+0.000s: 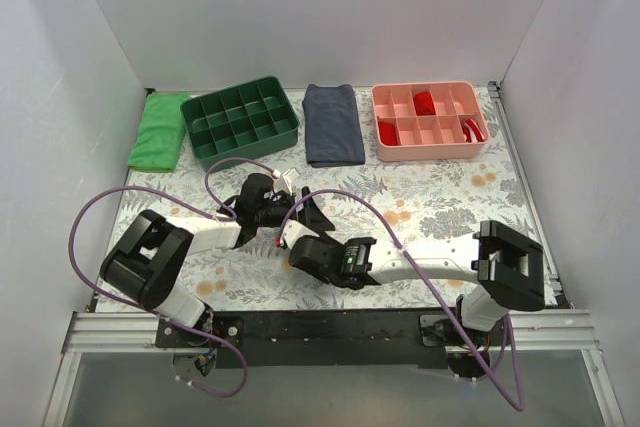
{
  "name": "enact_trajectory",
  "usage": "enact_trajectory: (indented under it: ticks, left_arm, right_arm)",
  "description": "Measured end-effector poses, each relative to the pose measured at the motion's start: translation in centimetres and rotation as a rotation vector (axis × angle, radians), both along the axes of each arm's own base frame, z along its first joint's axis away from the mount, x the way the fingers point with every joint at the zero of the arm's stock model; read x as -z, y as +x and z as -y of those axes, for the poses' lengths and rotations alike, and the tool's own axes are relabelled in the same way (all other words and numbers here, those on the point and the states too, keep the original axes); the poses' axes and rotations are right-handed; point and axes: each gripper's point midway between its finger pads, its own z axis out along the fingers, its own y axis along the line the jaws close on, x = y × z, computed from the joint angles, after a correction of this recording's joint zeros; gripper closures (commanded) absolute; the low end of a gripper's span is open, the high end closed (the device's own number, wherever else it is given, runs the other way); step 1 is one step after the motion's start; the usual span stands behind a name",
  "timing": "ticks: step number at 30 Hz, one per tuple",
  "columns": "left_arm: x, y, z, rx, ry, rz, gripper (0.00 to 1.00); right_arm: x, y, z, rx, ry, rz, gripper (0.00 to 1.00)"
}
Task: Roll the underwear
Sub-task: Roll the underwear to the center of the board.
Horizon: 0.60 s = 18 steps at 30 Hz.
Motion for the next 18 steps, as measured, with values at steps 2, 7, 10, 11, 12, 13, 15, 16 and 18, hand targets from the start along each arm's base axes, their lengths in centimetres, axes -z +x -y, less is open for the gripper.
enact_trajectory:
  ticks: [2, 7, 10, 11, 12, 13, 15, 16, 18]
  left_arm:
    - [0.0, 0.1, 0.0, -0.007, 0.003, -0.008, 0.11]
    - [0.1, 0.3, 0.0, -0.028, 0.013, -0.033, 0.11]
    - [0.1, 0.4, 0.0, -0.041, 0.015, -0.046, 0.1]
    - [0.1, 0.4, 0.0, -0.044, 0.015, -0.049, 0.1]
    - [0.1, 0.5, 0.0, -0.045, 0.015, -0.052, 0.1]
    - [0.1, 0.5, 0.1, -0.047, 0.015, -0.055, 0.1]
    - [0.1, 0.8, 0.1, -0.058, 0.015, -0.067, 0.1]
    - [0.1, 0.9, 0.1, -0.063, 0.015, -0.072, 0.1]
    - [0.2, 1.2, 0.1, -0.078, 0.016, -0.084, 0.1]
  right_arm:
    - [0.7, 0.2, 0.0, 0.008, -0.02, 0.01, 0.45]
    - [2.0, 1.0, 0.2, 0.039, -0.064, 0.044, 0.44]
    - [2.3, 1.3, 0.2, 0.059, -0.069, 0.055, 0.43]
    - [2.3, 1.3, 0.2, 0.063, -0.062, 0.055, 0.43]
    - [2.2, 1.4, 0.1, 0.067, -0.057, 0.054, 0.42]
    - [2.2, 1.5, 0.1, 0.073, -0.053, 0.051, 0.42]
    - [2.2, 1.6, -0.1, 0.082, -0.045, 0.04, 0.42]
    - [2.2, 1.7, -0.1, 0.087, -0.041, 0.031, 0.42]
    - [2.4, 1.9, -0.2, 0.095, -0.033, 0.011, 0.42]
